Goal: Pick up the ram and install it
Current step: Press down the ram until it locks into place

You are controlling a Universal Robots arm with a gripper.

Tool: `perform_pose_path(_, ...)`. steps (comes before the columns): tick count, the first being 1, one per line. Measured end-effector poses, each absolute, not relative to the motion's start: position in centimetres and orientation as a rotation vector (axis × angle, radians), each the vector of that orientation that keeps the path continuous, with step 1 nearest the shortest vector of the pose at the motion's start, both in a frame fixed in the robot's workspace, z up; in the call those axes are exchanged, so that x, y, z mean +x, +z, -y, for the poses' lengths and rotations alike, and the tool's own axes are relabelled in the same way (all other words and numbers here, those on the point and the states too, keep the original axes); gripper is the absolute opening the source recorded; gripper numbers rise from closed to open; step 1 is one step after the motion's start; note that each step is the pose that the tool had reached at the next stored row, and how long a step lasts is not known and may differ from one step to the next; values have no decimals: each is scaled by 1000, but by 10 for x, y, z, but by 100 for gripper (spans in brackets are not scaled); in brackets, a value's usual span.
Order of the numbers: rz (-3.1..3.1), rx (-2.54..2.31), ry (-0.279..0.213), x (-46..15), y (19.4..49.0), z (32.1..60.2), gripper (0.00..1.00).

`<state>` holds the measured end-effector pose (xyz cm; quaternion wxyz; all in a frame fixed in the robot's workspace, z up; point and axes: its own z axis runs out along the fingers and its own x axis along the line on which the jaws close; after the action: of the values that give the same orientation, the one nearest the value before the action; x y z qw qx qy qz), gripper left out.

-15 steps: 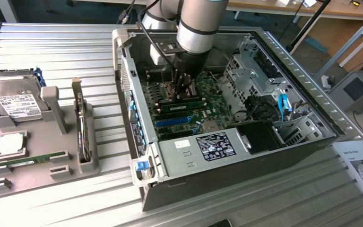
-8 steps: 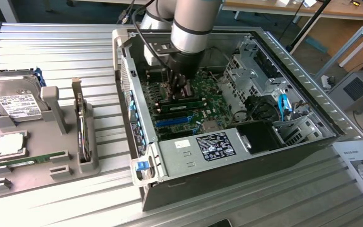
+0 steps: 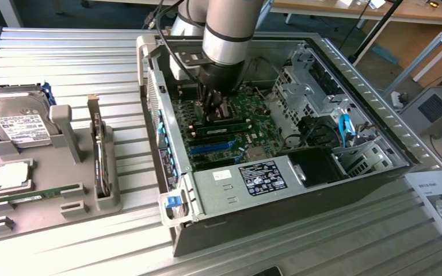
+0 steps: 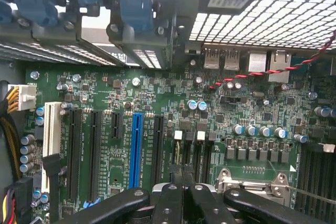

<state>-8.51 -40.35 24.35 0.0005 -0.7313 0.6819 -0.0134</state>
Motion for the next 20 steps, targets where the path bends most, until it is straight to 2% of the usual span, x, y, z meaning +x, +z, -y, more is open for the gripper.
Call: perform_pose_path(20,-2138,-2293,-52,-85,237,404,11)
